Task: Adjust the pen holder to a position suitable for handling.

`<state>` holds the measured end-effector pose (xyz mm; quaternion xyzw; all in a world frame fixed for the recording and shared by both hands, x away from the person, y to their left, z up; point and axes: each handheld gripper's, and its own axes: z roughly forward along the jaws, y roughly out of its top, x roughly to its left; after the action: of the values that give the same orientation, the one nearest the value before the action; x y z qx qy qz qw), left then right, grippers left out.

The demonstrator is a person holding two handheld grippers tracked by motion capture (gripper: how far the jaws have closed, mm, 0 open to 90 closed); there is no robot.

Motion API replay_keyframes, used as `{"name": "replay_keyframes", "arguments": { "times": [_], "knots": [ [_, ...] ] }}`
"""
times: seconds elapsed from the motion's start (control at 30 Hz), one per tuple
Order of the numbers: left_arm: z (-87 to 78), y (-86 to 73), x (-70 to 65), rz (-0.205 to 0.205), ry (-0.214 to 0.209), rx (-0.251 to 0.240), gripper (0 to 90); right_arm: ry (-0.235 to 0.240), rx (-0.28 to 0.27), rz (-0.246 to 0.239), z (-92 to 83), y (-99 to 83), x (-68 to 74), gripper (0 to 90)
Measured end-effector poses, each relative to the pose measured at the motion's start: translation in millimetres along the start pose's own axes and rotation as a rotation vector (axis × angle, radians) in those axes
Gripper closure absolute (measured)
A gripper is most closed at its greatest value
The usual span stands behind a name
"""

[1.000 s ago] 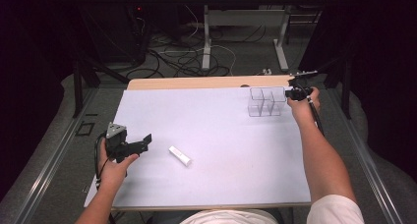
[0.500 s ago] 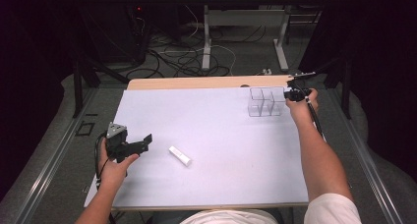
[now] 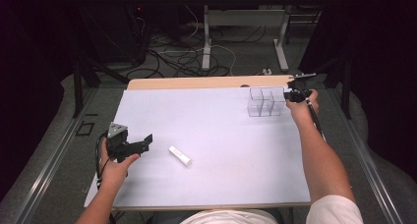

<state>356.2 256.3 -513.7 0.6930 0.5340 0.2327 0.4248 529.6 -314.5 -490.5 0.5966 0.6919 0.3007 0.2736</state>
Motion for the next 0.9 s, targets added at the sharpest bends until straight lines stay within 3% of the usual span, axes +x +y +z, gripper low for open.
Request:
{"name": "replay_keyframes", "arguments": {
  "times": [0.9],
  "knots": [
    [0.9, -0.6, -1.2, 0.0, -0.003, 0.006, 1.0, 0.095, -0.041, -0.087, 3.7, -1.8, 42.9, 90.0]
  ]
}}
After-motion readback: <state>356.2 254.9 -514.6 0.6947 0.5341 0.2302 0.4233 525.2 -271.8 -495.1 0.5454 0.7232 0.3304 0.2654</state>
